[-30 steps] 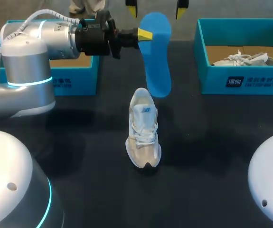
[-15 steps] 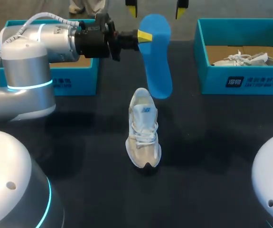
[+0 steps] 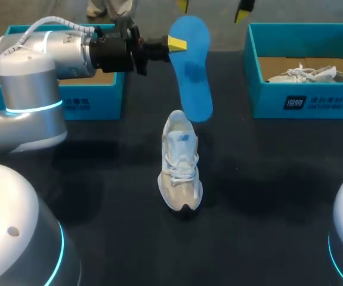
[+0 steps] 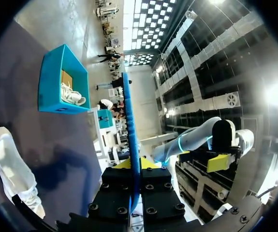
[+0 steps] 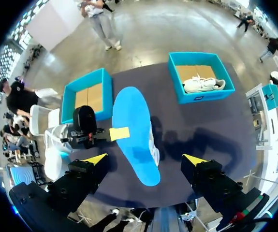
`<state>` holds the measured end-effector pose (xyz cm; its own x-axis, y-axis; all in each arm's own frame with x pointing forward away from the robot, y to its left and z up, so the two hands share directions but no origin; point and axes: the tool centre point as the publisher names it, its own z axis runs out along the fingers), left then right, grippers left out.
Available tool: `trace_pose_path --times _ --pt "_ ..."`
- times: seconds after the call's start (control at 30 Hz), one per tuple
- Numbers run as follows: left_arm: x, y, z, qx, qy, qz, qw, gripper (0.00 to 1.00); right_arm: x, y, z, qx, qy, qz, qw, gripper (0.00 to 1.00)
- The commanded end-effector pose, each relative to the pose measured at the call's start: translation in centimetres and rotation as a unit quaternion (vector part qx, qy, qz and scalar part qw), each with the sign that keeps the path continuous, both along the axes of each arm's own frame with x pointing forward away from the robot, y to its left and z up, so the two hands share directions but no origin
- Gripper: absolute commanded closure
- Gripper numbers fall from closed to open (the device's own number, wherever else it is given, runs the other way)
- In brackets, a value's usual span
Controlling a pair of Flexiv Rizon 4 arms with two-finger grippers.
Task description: Take the shoe out of the shoebox, open the shoe tongue, remove and reinsert the insole, then place the shoe into the shoebox
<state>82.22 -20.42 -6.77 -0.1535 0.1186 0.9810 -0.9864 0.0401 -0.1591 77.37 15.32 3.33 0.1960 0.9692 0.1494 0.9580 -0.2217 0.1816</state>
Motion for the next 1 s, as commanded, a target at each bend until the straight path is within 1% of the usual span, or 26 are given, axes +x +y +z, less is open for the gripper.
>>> trace_pose_path --times 0.03,0.07,0.23,0.27,0.33,0.4,0.47,0.57,0.6,0.67,0.8,0.87,0.9,1.0 --pt "-0.1 0.4 0.3 -0.004 -0.001 0.000 1.000 1.00 -0.4 -2.0 -1.2 0.111 -0.032 0.008 0.993 0.00" --pt "-0.1 0.4 0.4 -0.004 -0.001 0.000 1.000 1.00 -0.4 -2.2 -1.3 0.114 -0.038 0.006 0.993 0.00" --pt "0.1 0.6 0.4 -0.007 0.000 0.000 1.000 1.00 -0.2 -2.6 -1.9 0.171 -0.054 0.006 0.984 0.00" --pt "0.1 0.6 0.4 -0.007 0.001 0.000 1.000 1.00 -0.2 -2.6 -1.9 0.175 -0.056 0.008 0.983 0.00" --pt "0.1 0.7 0.4 -0.009 0.003 -0.001 1.000 1.00 -0.2 -2.8 -2.3 0.216 -0.057 0.014 0.975 0.00" --pt "0.1 0.7 0.3 -0.008 0.004 -0.001 1.000 1.00 -0.1 -2.8 -2.4 0.220 -0.059 0.017 0.974 0.00" --pt "0.4 0.8 0.2 -0.005 0.005 0.000 1.000 1.00 -0.1 -2.9 -2.9 0.254 -0.061 0.029 0.965 0.00" --pt "0.5 0.9 0.4 -0.005 0.004 0.003 1.000 1.00 -0.1 -2.8 -3.3 0.320 -0.066 0.042 0.944 0.00" --pt "0.5 1.0 0.6 -0.007 0.003 0.003 1.000 1.00 -0.2 -2.9 -3.4 0.331 -0.064 0.044 0.940 0.00" --pt "0.5 1.1 0.7 -0.012 0.004 0.003 1.000 1.00 -0.1 -2.9 -3.8 0.372 -0.069 0.046 0.924 0.00" --pt "0.4 1.3 0.9 -0.015 0.006 0.001 1.000 1.00 0.0 -3.3 -4.4 0.434 -0.075 0.054 0.896 0.00" --pt "0.4 1.4 0.9 -0.016 0.007 0.000 1.000 1.00 0.1 -3.4 -4.6 0.450 -0.075 0.058 0.888 0.00" --pt "0.4 1.4 0.9 -0.016 0.007 0.000 1.000 1.00 0.1 -3.4 -4.6 0.450 -0.075 0.058 0.888 0.00" --pt "0.5 1.5 0.8 -0.016 0.008 0.002 1.000 1.00 0.3 -3.7 -5.0 0.488 -0.078 0.064 0.867 0.00"
